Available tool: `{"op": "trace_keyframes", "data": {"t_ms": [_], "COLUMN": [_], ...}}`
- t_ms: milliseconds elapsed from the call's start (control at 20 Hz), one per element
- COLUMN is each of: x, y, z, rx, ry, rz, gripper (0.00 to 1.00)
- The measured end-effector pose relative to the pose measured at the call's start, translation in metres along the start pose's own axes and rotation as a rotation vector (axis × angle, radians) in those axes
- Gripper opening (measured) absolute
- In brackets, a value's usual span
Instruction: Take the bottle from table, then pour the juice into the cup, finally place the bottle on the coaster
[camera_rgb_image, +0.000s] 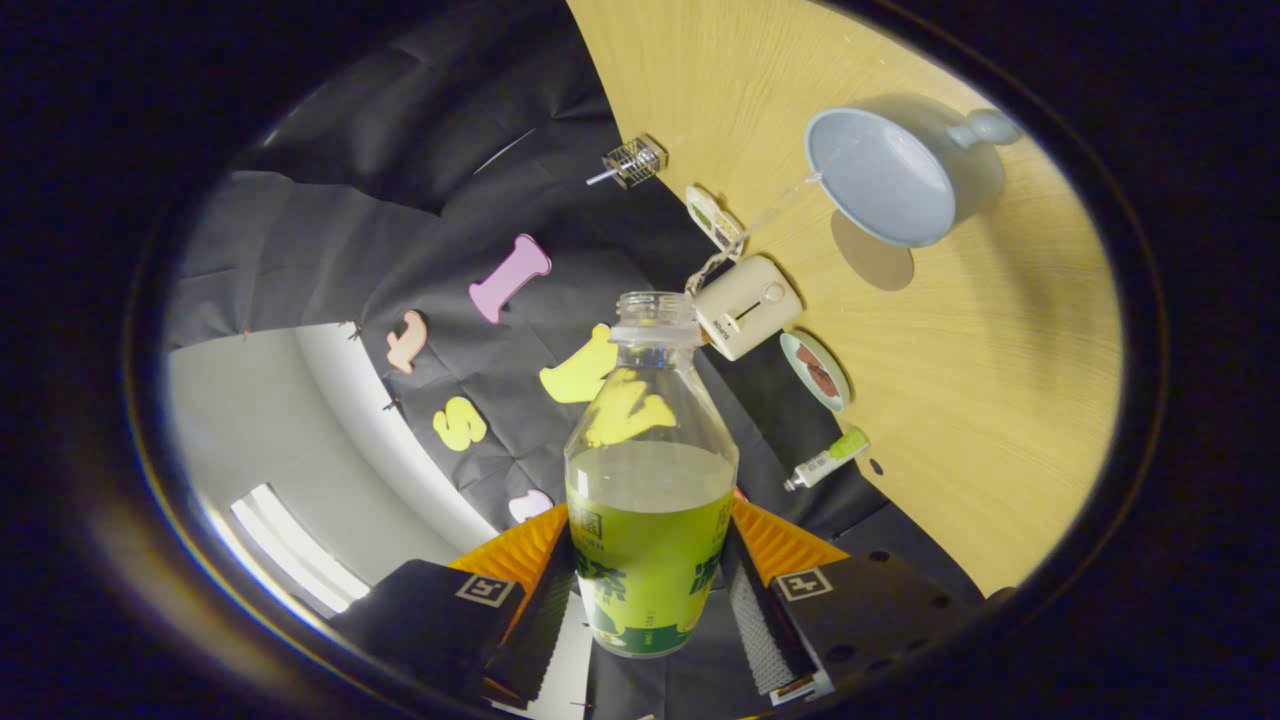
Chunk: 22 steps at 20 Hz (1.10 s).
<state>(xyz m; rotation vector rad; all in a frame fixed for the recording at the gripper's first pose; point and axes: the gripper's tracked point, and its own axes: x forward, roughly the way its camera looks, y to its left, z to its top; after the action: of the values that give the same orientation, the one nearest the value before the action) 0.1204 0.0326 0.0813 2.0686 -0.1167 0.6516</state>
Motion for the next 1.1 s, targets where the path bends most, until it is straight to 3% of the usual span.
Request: {"op": "trace_keyframes", "data": {"t_ms": [850,950,1100], "x": [0.003,0.005,0.008], "y": [0.014,0.009,-0.018], "z": [-0.001,0.0,0.006], "rx": [0.067,0.016,-0.119], "ry": [-0.005,-0.012,-0.036], "rz": [0.019,0.0,-0.102], "gripper": [0.79,0.79,0.79]}}
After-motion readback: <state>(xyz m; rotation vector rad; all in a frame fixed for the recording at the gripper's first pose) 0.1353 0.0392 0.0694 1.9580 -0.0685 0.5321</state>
